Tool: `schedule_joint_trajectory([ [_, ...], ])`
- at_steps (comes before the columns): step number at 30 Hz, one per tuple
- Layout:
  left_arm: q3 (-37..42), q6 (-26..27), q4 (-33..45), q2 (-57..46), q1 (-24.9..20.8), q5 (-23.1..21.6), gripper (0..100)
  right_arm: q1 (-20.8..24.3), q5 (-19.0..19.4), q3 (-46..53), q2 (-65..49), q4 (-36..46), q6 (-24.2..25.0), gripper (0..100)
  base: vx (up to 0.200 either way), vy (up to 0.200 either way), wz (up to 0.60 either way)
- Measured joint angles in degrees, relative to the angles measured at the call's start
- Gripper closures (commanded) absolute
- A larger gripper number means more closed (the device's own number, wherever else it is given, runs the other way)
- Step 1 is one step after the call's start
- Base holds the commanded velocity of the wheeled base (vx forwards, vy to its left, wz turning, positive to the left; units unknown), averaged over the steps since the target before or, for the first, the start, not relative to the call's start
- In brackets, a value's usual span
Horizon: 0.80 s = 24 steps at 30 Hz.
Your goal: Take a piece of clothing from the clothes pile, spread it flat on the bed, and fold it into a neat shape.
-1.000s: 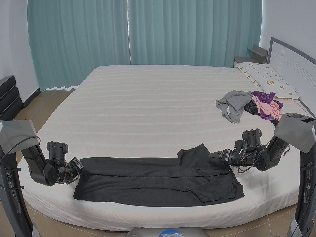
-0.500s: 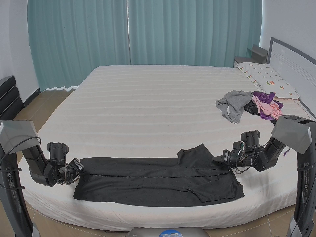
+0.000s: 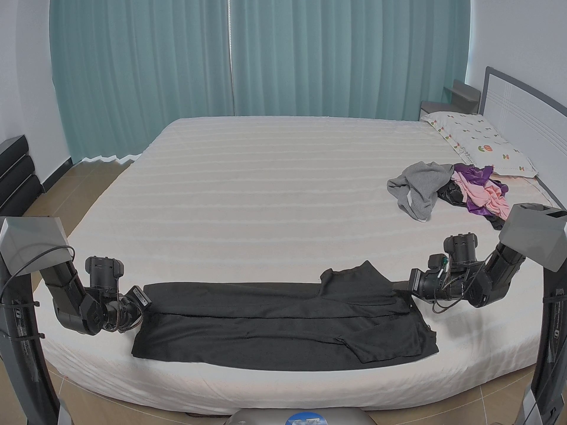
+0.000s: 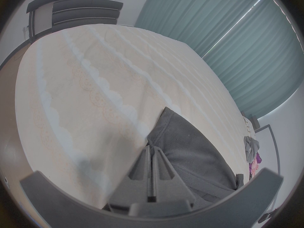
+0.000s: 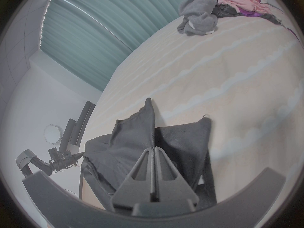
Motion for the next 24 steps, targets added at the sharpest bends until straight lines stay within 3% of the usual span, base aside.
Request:
schedule_joint_trajectory([
  [18, 0.1, 1.0, -0.1, 0.5, 0.2, 0.1, 100, -2.4, 3.5, 11.9, -8.1, -0.4, -3.3, 100, 0.000, 0.000, 0.00],
  [24, 0.1, 1.7, -0.1, 0.4, 0.7, 0.3, 100, -2.5, 6.5, 15.8, -12.2, -2.0, -3.1, 100, 0.000, 0.000, 0.00],
])
